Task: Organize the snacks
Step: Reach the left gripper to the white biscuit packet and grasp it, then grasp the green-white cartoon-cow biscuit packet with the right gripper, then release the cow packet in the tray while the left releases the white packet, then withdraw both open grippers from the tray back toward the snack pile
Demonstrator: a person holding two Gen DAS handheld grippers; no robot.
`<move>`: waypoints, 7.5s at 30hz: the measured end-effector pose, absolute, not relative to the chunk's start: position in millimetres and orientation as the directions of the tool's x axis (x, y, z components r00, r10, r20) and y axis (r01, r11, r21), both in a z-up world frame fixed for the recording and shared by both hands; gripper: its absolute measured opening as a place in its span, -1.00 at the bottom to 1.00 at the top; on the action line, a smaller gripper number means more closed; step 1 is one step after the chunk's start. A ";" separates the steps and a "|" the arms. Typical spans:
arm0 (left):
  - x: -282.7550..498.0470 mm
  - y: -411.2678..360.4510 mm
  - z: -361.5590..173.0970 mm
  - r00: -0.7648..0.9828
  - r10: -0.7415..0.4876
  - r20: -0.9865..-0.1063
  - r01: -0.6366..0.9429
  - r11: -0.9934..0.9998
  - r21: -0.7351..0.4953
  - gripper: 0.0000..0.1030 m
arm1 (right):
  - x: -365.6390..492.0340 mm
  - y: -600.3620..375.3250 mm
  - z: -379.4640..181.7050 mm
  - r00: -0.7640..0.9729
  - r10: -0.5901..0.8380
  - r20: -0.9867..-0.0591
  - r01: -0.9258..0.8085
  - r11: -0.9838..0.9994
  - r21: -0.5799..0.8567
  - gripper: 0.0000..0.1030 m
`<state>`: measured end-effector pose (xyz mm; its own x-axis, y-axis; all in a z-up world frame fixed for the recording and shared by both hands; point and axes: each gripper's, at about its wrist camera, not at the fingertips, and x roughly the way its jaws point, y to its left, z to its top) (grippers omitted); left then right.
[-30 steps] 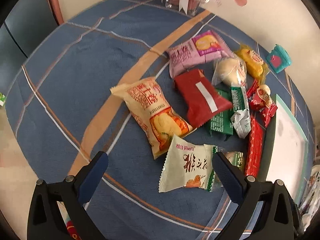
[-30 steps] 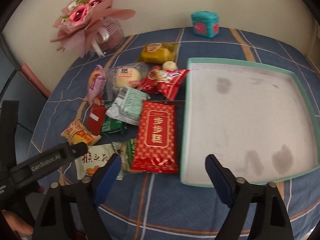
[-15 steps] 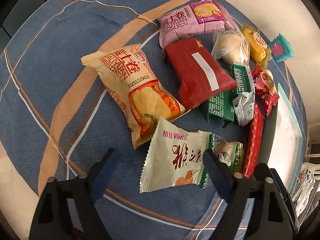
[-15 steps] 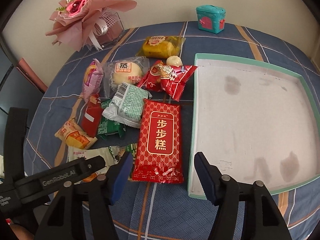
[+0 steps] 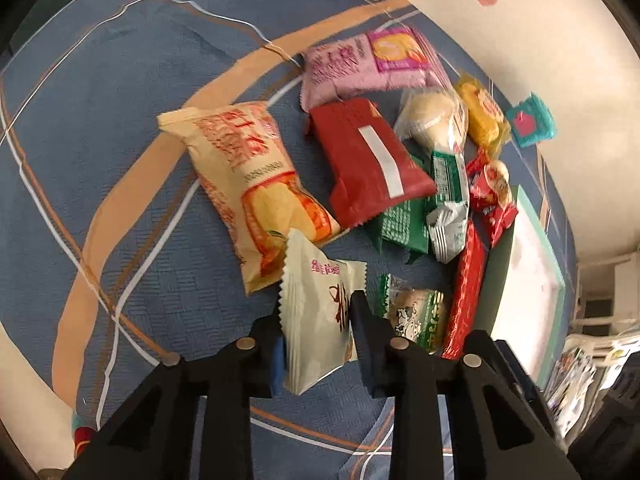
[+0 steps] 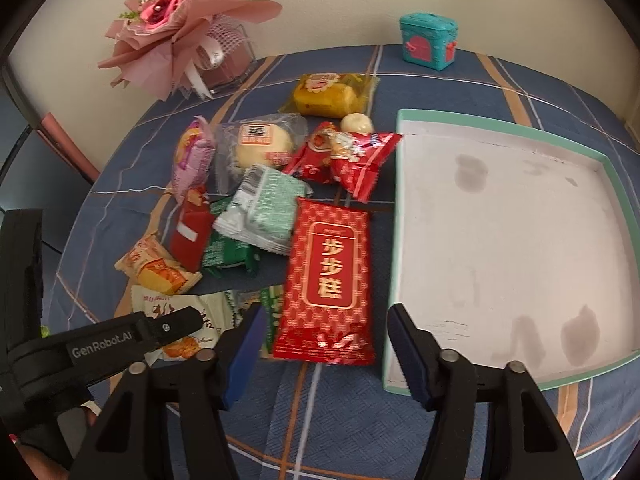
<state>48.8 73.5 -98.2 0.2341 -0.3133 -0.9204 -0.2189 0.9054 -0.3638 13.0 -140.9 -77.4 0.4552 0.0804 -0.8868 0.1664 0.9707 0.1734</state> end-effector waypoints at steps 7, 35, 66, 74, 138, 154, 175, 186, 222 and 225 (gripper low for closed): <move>36.8 96.8 -105.3 0.261 -0.306 -0.915 -0.298 0.876 -0.378 -0.46 | 17.0 -118.5 -73.8 0.472 0.166 -0.866 0.066 0.973 0.223 -0.02; 33.2 104.9 -116.4 0.247 -0.309 -0.919 -0.339 0.861 -0.380 -0.35 | 45.8 -79.8 -102.4 0.410 0.097 -0.907 0.019 0.993 0.114 -0.02; 31.0 102.5 -120.1 0.233 -0.307 -0.923 -0.343 0.862 -0.373 -0.27 | 26.9 -52.7 -113.3 0.382 0.029 -0.924 -0.119 0.993 -0.017 0.22; 32.3 96.9 -120.8 0.231 -0.308 -0.923 -0.329 0.868 -0.372 -0.28 | 27.3 -53.1 -112.8 0.391 0.013 -0.920 -0.112 0.993 -0.034 0.10; 104.3 -182.3 -79.6 0.282 -0.592 -0.755 0.225 0.806 -0.548 -0.62 | 29.8 -359.4 -73.9 0.368 -0.353 -0.860 0.608 0.792 -0.064 0.06; 110.1 -205.6 -77.9 0.271 -0.520 -0.810 0.283 0.848 -0.449 -0.28 | 40.6 -363.0 -81.8 0.357 -0.327 -0.875 0.604 0.795 -0.051 0.13; 76.3 -165.0 -35.2 0.480 -0.172 -0.860 0.258 0.965 -0.049 0.47 | 0.8 -331.9 -61.4 0.350 -0.286 -0.892 0.574 0.818 -0.037 0.30; 64.2 -130.1 -46.2 0.487 -0.042 -0.872 0.154 0.987 0.038 0.74 | -13.5 -304.7 -56.9 0.371 -0.283 -0.885 0.534 0.844 -0.046 0.75; 90.8 78.9 -72.6 0.331 0.000 -0.944 -0.207 0.976 -0.072 0.98 | 43.6 -129.7 -90.0 0.443 0.040 -0.895 0.225 0.962 0.155 0.86; 96.1 87.7 -82.6 0.307 -0.010 -0.952 -0.227 0.970 -0.083 0.98 | 48.9 -126.7 -90.4 0.451 0.013 -0.893 0.234 0.963 0.132 0.83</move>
